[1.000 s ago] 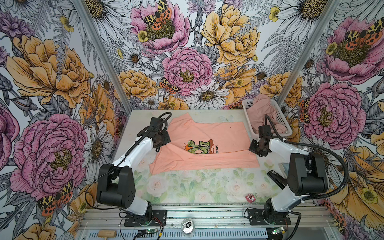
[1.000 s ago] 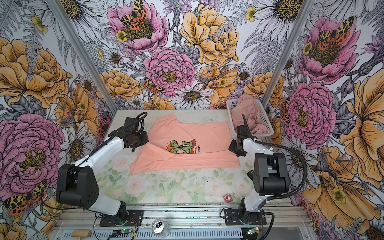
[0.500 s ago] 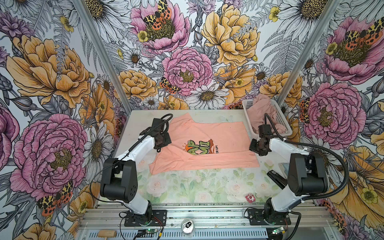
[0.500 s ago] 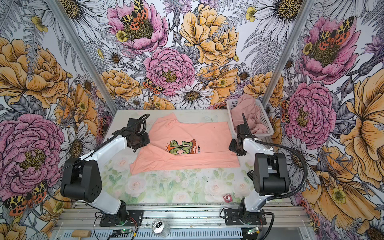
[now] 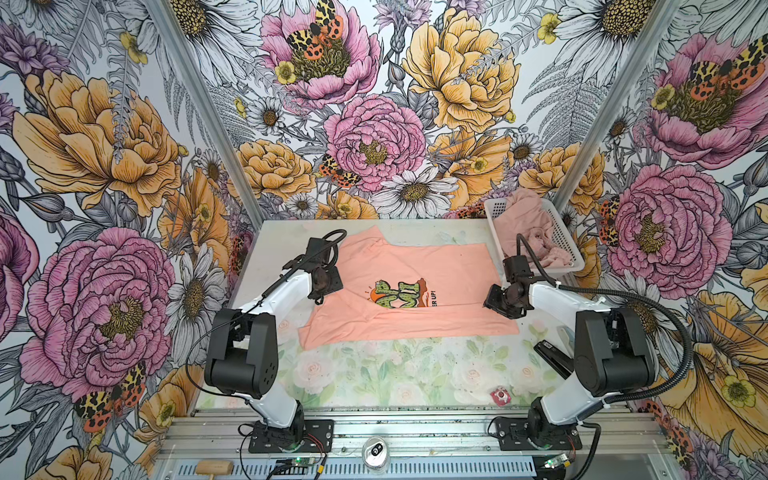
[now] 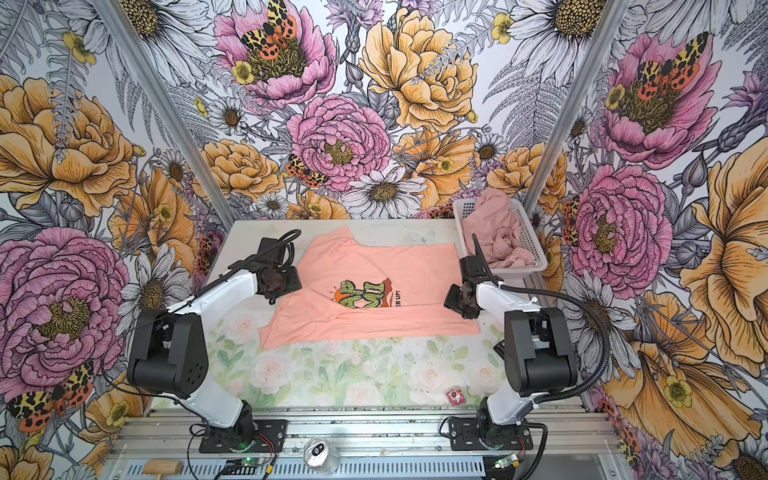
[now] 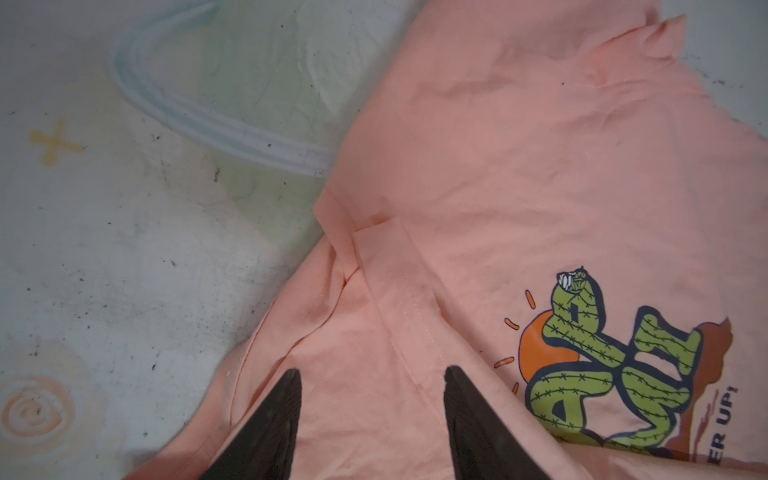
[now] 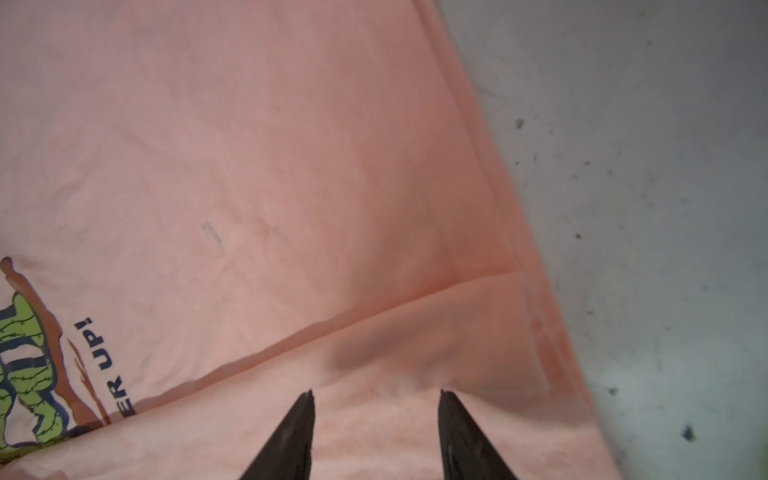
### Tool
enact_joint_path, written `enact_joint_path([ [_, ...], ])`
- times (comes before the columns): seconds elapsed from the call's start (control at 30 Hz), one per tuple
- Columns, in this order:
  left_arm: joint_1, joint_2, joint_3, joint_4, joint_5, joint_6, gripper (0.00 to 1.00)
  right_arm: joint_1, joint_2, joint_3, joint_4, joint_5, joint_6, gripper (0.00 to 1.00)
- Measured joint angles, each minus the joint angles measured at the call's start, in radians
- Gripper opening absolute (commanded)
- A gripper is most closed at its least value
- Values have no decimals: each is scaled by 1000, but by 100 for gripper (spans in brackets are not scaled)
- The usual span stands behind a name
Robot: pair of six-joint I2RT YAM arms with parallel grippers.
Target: Fold and stack the mixed laundry pile
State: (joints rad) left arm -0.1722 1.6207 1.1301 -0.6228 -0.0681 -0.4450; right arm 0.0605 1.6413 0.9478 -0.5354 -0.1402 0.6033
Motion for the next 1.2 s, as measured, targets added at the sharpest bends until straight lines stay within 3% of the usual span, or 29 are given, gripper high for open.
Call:
enact_joint_path([
  [0.37, -19, -130, -73, 4, 3, -40, 72, 0, 98, 95, 27, -19, 68, 51],
  [0.83, -245, -99, -180, 45, 58, -212, 72, 2, 144, 201, 63, -23, 89, 51],
  [1.07, -298, 2, -172, 75, 61, -262, 71, 2, 37, 118, 68, -34, 100, 51],
  [1.2, -312, 38, -153, 82, 61, -276, 62, 2, -62, 67, 65, -41, 113, 51],
])
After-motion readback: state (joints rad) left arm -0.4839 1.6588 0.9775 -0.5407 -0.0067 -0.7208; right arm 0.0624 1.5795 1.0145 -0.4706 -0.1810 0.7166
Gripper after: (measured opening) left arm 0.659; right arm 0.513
